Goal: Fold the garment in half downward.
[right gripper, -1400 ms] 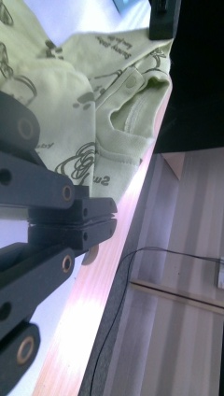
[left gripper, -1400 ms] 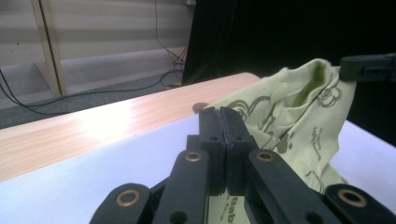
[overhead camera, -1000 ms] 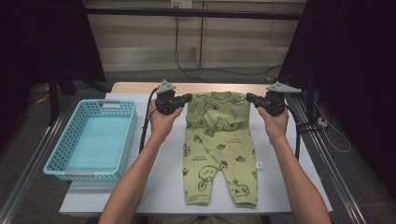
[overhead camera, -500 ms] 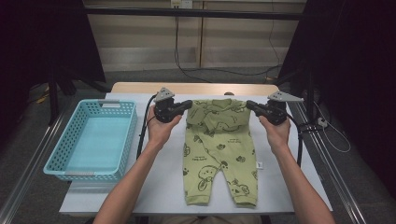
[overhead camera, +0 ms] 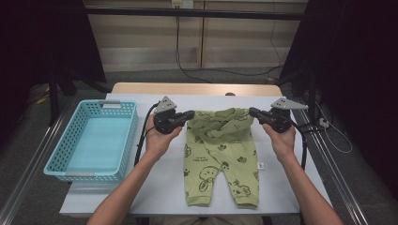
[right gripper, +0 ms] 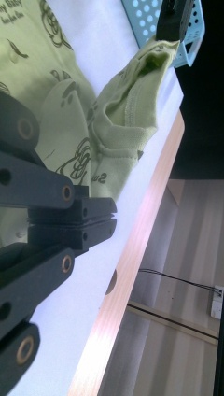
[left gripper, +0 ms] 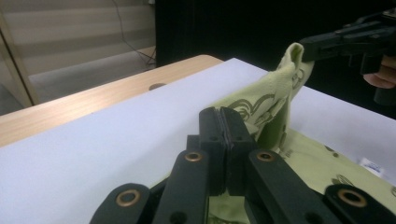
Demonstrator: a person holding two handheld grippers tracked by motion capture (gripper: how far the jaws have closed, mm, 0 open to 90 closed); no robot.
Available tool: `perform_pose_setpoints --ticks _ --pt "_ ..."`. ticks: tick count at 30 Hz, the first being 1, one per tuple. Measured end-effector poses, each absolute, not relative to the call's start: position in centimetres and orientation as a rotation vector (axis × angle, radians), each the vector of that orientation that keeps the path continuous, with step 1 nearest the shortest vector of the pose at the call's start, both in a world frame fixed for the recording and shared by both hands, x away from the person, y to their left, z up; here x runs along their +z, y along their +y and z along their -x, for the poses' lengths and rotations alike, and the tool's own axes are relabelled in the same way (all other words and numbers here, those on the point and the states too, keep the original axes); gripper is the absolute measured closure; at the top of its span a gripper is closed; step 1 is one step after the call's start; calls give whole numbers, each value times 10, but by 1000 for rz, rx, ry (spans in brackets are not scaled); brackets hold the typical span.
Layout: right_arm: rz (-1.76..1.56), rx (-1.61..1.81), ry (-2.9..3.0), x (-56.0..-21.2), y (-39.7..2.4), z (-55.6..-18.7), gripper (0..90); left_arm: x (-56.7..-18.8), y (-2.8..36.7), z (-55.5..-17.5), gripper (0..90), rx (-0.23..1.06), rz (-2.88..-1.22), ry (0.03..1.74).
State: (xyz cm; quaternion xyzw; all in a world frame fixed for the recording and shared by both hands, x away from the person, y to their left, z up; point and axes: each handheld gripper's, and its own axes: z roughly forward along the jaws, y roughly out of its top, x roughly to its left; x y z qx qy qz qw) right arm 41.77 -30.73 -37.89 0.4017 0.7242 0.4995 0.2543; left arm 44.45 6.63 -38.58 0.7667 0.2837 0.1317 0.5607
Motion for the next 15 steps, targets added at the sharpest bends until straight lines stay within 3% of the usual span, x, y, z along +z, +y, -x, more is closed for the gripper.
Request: perform_pose_setpoints --ticks 15 --pt "-1041 1350 2009 -377 -306 -392 896 -386 68 -418 890 296 -1847 574"
